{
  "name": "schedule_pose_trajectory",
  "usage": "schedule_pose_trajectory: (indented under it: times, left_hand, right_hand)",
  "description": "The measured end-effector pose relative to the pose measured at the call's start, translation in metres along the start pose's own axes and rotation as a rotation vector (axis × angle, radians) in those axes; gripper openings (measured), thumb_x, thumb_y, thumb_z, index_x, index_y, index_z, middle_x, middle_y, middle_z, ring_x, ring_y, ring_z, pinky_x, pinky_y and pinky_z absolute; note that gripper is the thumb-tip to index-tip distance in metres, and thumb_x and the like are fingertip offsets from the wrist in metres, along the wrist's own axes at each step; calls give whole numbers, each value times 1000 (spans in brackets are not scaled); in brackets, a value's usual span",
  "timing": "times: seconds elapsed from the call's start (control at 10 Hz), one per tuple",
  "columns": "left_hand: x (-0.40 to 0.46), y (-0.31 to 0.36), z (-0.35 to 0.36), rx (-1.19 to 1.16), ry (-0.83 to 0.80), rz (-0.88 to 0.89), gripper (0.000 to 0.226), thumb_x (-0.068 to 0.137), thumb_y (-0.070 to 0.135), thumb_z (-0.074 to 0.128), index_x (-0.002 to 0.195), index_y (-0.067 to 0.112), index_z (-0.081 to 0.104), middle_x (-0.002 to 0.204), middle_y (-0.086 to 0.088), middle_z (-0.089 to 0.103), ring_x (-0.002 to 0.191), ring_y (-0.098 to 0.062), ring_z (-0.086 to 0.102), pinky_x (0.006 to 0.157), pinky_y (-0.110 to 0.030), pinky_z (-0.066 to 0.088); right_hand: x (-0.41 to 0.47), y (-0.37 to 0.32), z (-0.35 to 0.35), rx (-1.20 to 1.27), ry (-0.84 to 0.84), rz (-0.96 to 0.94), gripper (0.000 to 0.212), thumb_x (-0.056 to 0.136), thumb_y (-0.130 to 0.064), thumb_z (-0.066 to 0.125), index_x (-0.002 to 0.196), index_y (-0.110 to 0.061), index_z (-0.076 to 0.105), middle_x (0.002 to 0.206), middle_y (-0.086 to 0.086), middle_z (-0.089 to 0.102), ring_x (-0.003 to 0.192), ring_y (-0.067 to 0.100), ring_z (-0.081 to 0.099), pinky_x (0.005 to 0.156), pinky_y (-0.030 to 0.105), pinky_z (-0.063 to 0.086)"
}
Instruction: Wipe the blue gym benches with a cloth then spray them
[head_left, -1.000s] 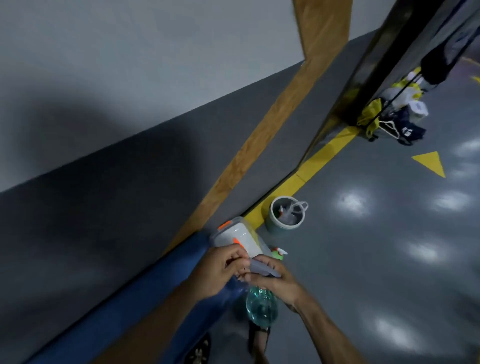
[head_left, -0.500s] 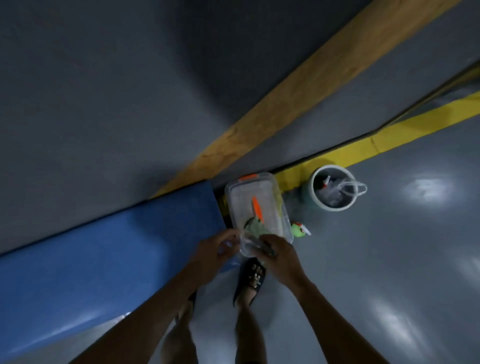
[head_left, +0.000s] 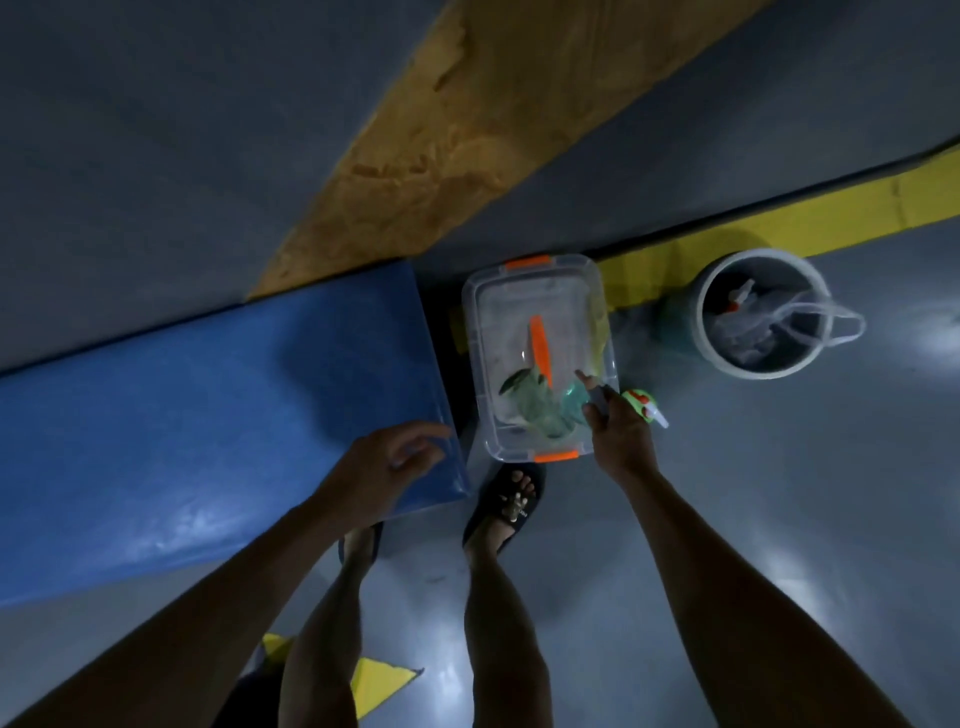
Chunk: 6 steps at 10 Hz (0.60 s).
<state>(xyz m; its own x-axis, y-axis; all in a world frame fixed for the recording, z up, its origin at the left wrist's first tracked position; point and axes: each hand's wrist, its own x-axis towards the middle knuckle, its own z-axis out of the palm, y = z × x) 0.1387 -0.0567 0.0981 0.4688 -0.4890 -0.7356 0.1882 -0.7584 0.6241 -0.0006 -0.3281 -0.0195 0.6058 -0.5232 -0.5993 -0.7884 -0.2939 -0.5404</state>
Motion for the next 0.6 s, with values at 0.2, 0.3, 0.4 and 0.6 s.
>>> schedule_pose_trajectory:
  times: [0.2,0.3,0.4,0.6]
  left_hand:
    - [31,-9,20,-68,47,-31,26,99,25,55,109,46,65,99,13,73,90,-7,69,82,-24,53]
    - [36,-9,27,-105,73,-39,23,97,29,54,104,49,65,98,11,74,88,-6,70,80,-24,53]
    - [31,-5,30,-105,77,-33,23,100,24,53,106,43,64,100,8,74,87,-5,70,78,-22,54]
    - [-3,23,10,-149,123,-1,20,100,23,52,107,34,67,96,9,74,87,-3,69,74,-13,51]
  right_hand:
    - [36,17,25,-68,22,75,36,94,-18,54,129,-11,59,114,16,67,104,35,61,86,38,46]
    - [41,15,30,-85,27,101,37,96,-14,51,131,-3,56,121,20,64,111,37,59,92,39,45]
    - [42,15,33,-145,23,97,36,98,-12,44,131,-3,54,126,20,61,114,38,56,92,38,43]
    - [19,-25,-5,-102,73,96,39,91,-11,54,130,-5,57,131,17,58,121,34,53,98,36,41]
